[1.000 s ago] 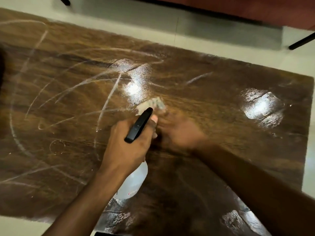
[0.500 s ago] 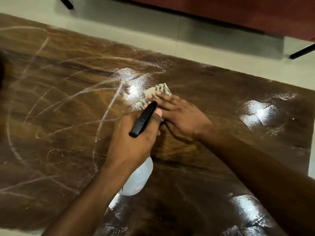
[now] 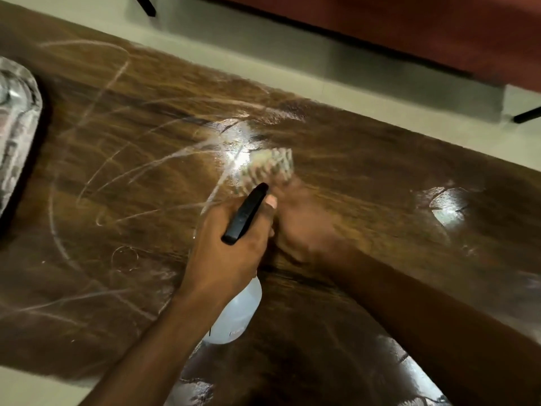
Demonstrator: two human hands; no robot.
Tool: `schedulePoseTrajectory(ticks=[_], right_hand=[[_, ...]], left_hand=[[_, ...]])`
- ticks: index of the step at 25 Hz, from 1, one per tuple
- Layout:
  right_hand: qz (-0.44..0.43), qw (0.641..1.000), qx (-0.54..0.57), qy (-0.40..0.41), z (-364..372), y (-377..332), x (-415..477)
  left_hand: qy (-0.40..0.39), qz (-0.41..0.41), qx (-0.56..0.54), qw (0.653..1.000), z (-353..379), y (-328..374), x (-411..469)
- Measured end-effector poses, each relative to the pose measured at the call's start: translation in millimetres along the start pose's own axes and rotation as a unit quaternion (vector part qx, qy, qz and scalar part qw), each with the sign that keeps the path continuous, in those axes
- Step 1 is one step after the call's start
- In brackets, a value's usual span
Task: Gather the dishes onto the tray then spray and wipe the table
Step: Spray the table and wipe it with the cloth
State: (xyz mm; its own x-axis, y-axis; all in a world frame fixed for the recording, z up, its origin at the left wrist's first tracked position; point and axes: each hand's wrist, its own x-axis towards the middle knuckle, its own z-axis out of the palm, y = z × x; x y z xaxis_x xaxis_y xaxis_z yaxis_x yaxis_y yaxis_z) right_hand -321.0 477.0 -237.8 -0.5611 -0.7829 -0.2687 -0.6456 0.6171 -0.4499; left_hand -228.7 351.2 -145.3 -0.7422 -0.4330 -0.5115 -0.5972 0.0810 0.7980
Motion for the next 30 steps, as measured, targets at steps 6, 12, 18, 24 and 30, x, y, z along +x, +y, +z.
schedulePoseTrajectory(ticks=[6,12,18,24,30], right_hand=[[-0.213,0.971,-0.102,-0.036,-16.4,54.2,3.0],[0.251,0.948,0.054,0.187,-8.6,18.7,26.4],[-0.367,0.926,-0.086,-0.021,14.1,-32.7,27.1],[0.249,0.952,0.051,0.169,-44.3,31.1,108.9],[-0.222,0.968,-0.102,-0.059,-13.6,-4.7,106.7]], left_hand=[[0.006,-0.007,0.013,1.000,-26.5,-7.8,-10.7],[0.002,0.001,-0.011,1.000,-45.8,-22.5,-13.5],[0.021,0.001,-0.003,1.000,-65.4,-33.9,-11.8],[0.028,0.008,-0.013,0.999,-82.5,-37.6,-4.9],[0.045,0.031,-0.022,0.998,-89.2,-19.2,14.8]])
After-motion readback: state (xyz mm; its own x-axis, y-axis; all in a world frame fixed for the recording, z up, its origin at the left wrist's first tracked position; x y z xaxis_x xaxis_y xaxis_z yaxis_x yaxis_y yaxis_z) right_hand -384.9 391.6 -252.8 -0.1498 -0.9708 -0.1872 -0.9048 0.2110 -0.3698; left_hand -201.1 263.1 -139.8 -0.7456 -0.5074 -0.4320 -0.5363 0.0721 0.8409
